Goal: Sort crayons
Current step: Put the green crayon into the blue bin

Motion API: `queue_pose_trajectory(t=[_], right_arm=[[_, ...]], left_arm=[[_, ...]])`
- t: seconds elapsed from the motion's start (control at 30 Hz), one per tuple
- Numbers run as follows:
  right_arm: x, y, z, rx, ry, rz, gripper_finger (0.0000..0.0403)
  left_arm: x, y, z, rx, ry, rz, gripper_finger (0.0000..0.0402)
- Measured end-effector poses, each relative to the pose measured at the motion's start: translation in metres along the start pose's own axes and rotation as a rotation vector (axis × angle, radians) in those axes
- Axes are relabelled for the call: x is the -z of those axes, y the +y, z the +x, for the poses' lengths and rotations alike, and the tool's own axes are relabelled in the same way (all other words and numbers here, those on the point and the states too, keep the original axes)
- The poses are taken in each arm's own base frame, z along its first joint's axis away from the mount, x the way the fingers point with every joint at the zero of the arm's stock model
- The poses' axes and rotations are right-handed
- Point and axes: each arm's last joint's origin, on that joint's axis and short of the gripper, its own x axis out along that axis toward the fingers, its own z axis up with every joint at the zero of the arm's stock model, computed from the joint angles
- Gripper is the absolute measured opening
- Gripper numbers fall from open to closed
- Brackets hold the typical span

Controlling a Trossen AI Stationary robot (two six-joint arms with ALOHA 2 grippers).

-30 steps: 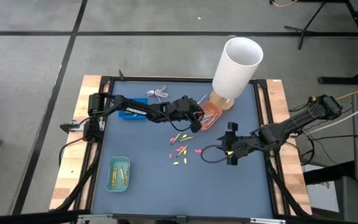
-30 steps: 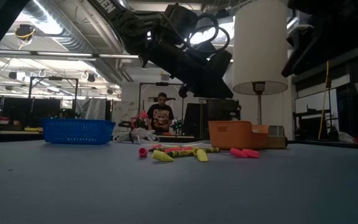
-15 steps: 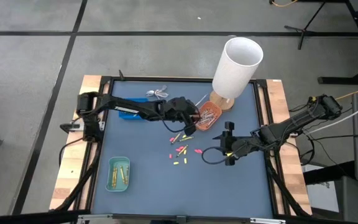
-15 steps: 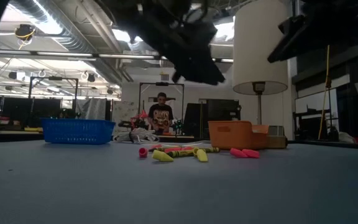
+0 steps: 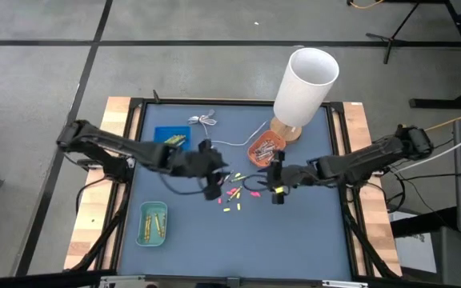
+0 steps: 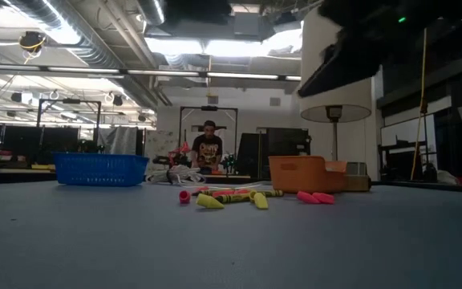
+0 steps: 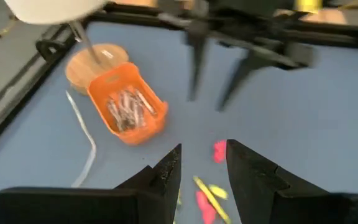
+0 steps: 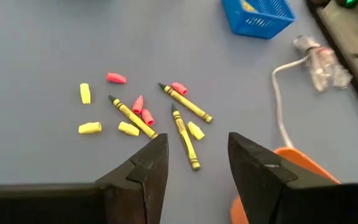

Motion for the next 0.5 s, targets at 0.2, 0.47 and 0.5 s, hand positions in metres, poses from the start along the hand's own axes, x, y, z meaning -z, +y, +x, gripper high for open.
queue_pose_trajectory(t=[0.2, 0.47, 0.5], right_arm=[[0.004, -0.011, 0.038, -0.036, -0.012, 0.058, 0.0166], [0.028, -0.022, 0.08, -0.004, 0.087, 0.087, 0.0166], [0.031, -0.024, 0.084, 0.001, 0.101, 0.089, 0.0166]], left_arm=[[0.012, -0.038, -0.023, 0.095, 0.007, -0.014, 0.0111], [0.026, -0.068, -0.034, 0.154, 0.014, 0.02, 0.0111], [0.027, -0.07, -0.035, 0.149, 0.01, 0.024, 0.0111]])
